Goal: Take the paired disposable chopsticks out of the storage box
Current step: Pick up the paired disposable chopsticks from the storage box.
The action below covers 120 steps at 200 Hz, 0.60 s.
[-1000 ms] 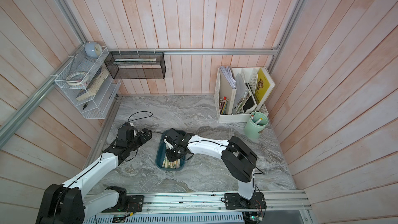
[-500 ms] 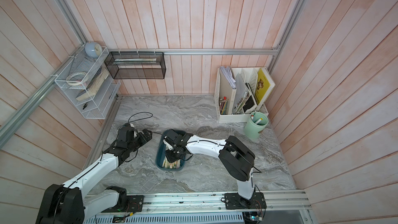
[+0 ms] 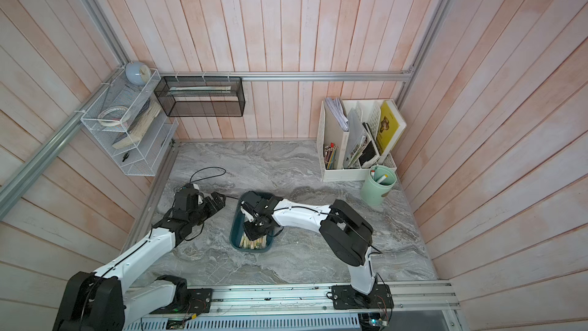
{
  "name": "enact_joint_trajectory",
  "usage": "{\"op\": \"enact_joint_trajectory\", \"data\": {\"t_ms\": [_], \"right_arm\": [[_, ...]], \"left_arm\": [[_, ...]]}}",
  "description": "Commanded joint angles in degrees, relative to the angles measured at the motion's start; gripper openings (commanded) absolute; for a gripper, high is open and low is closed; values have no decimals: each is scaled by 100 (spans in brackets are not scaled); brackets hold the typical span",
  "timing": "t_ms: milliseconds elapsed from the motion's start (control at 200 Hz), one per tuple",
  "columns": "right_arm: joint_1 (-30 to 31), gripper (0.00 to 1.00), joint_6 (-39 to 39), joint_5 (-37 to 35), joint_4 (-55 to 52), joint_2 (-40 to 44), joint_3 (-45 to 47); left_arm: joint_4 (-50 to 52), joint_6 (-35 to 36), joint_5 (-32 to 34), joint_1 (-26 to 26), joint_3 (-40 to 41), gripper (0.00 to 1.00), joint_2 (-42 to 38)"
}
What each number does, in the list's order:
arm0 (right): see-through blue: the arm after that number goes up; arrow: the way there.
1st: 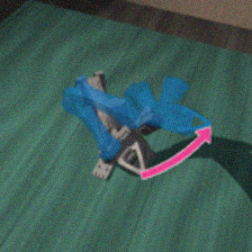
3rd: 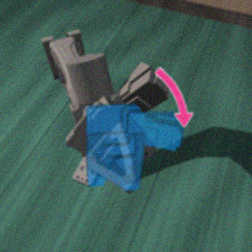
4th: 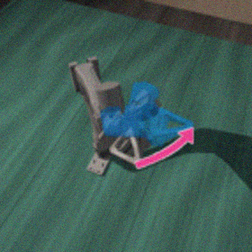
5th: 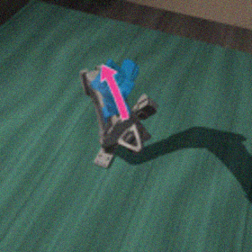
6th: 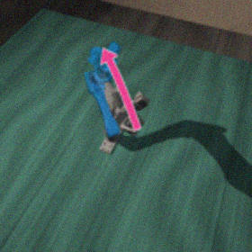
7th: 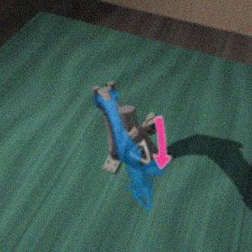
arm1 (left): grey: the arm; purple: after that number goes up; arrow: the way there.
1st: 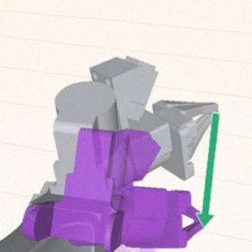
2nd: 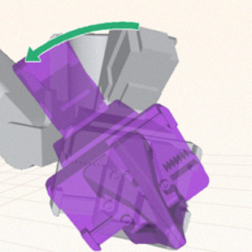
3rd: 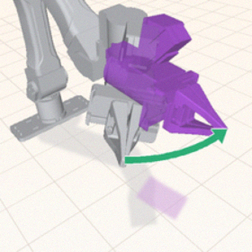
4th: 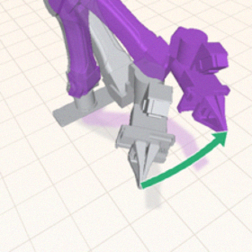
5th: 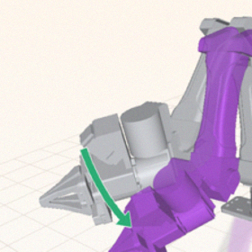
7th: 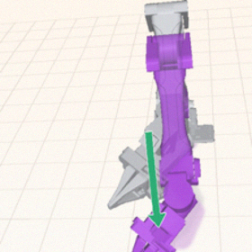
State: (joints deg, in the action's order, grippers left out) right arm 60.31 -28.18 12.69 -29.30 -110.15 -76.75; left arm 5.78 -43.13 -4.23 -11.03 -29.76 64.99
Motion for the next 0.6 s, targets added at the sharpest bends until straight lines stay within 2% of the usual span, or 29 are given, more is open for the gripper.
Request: {"op": "enact_joint_trajectory", "data": {"t_ms": [0, 45, 145, 240, 595], "right_arm": [[45, 23, 103, -153, -353, -238, -152], [58, 21, 111, -153, -365, -265, -188], [66, 5, 129, -135, -400, -319, -259], [61, 0, 138, -135, -420, -310, -310], [51, 0, 94, -214, -442, -30, -411]], "left_arm": [[-155, -37, -52, 22, 87, 100, -102], [-156, -37, -52, 29, 93, 100, -109], [-159, -37, -60, 33, 110, 100, -127], [-178, -54, -60, 27, 145, 100, -154], [-139, -29, -100, 27, 107, 100, -213]]}}
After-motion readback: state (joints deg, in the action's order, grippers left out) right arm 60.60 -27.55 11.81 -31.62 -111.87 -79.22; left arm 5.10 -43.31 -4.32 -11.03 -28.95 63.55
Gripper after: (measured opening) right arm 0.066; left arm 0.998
